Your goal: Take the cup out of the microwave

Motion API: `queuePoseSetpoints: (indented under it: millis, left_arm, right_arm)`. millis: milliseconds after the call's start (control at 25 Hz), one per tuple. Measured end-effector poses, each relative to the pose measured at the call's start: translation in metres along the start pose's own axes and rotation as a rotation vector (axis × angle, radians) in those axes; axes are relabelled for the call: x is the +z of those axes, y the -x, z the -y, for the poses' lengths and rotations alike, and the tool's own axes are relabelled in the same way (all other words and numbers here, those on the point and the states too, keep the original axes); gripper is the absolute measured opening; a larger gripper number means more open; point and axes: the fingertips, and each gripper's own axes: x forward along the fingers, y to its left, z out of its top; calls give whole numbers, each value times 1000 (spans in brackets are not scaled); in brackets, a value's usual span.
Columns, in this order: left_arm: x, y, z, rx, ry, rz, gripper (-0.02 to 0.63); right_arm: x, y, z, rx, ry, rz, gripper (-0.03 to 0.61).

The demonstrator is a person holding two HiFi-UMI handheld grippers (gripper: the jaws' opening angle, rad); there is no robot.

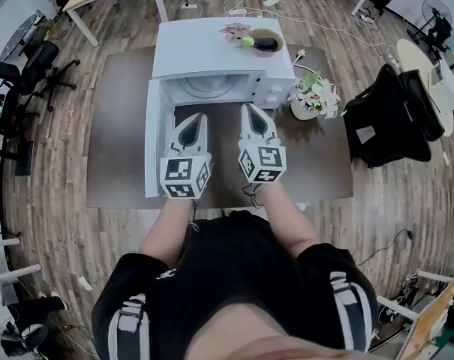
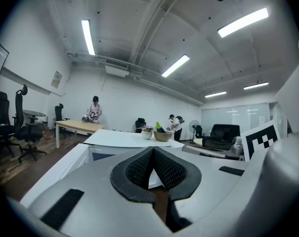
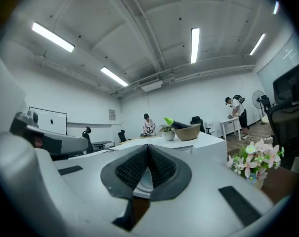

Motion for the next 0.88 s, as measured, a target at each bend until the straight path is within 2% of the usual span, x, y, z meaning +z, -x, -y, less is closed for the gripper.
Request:
queuePoseSetpoints:
  millis: [120,160,200,280,560,880]
  left_arm:
    - [-9,-6,-9,44,8,-9,2]
    - [-12,-7,-11,56,10,-11,2]
    - [-15,-8,-13,66,11,-14,2]
    - [-20,-11,-16,82,13,-21,2]
    - [-37,-17,-31,139,29,-53,2]
    - [-69,-31,-47,184,67,-95,2]
  right_arm:
    - [-18,-17,0,30,7,-8,1]
    - [-26,-23,-2,53,8,-13,51]
    - [-33,-30,-5,81,8,-22,149]
    - [-49,-44,-8,124,5,-50,249]
    - [-102,-102,-6,138,44,-156,323]
    - [-157,-170,18,58,57,-247,356]
